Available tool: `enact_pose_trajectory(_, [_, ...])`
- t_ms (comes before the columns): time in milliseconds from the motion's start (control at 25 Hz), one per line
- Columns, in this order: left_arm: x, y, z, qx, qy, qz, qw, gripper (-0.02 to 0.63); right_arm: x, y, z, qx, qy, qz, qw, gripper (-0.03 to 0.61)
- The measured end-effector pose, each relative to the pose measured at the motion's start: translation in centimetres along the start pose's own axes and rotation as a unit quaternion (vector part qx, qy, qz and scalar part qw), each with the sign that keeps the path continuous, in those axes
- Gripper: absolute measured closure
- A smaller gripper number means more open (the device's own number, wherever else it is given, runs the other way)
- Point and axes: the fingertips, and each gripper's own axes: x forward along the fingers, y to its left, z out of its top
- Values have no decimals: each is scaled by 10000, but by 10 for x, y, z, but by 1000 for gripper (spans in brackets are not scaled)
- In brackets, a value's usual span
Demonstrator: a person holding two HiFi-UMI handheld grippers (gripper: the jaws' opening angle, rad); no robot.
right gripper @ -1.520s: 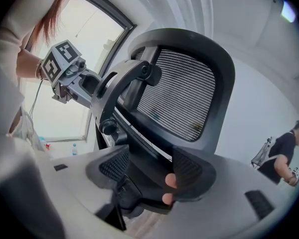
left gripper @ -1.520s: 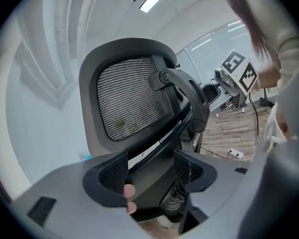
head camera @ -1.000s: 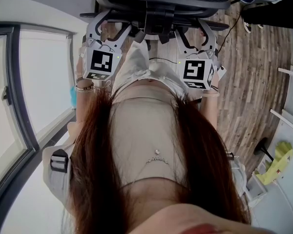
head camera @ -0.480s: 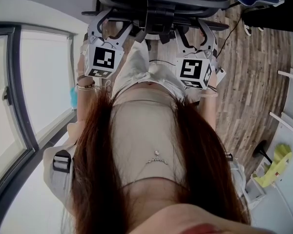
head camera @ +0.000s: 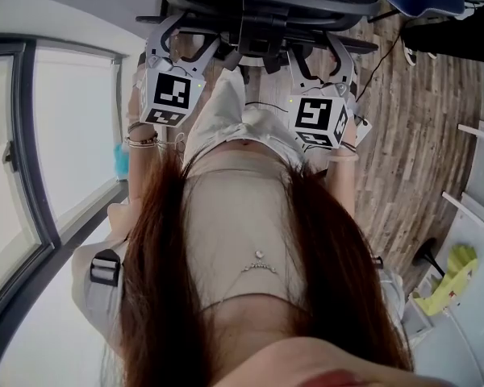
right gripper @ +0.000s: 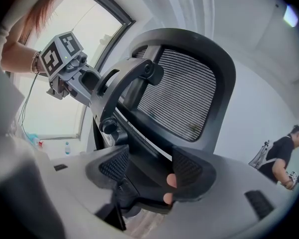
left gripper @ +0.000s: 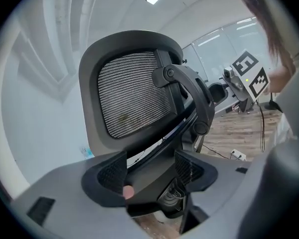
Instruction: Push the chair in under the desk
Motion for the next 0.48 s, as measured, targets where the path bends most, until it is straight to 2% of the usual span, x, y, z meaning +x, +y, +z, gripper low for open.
enact_pose_trajectory(480, [23, 15, 2, -21, 64, -5, 10000, 327, 24, -11, 0, 25, 31, -5, 10000, 307])
